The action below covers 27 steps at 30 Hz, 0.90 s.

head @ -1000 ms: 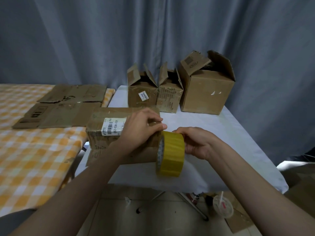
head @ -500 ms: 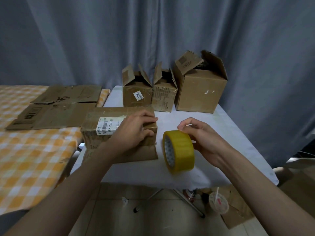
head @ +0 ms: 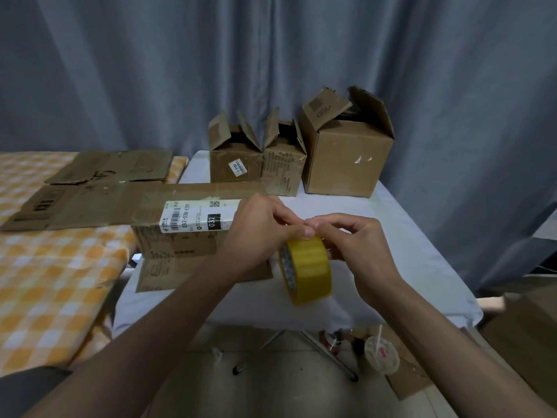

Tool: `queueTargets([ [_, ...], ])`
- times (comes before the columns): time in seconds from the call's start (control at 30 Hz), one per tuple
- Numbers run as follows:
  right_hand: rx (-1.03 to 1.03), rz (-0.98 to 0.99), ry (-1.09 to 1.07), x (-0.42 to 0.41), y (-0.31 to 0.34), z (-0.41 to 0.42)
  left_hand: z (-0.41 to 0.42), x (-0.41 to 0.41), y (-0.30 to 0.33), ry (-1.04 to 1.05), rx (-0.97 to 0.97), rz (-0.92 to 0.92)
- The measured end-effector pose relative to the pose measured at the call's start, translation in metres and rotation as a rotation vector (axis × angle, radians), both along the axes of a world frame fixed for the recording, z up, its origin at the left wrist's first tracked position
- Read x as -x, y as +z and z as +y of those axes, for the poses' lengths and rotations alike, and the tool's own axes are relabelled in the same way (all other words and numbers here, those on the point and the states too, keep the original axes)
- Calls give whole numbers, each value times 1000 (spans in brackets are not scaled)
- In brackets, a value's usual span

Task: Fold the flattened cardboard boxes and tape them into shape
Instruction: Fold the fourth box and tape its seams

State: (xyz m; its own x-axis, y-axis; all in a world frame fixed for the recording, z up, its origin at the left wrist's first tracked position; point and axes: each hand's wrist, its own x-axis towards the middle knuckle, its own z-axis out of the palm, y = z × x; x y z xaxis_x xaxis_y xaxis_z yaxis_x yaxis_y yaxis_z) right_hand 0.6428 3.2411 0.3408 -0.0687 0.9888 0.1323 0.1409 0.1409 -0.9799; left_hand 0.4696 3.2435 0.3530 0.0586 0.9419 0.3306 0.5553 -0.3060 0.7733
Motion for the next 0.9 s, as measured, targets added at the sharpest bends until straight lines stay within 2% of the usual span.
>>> queueTargets([
  [0.23,83,52,40,-1,-2,-6,-11,-8,-1,120,-96,52],
  [0.4,218,-116,207,3,-8,-12,-9,-8,-7,193,-131,136],
  [0.5,130,-179,193,6,-4,-13,-12,-10,-4,214,-174,108],
  [0.67,-85,-171,74,4,18,-9,-20,-14,26,221,-428,-77],
  [0.77,-182,-167,180,0,27,-9,-18,-11,34,236,-410,-127],
  [0.9,-214,-208,255,-4,26,-8,-6,-2,28,234,-293,-76],
])
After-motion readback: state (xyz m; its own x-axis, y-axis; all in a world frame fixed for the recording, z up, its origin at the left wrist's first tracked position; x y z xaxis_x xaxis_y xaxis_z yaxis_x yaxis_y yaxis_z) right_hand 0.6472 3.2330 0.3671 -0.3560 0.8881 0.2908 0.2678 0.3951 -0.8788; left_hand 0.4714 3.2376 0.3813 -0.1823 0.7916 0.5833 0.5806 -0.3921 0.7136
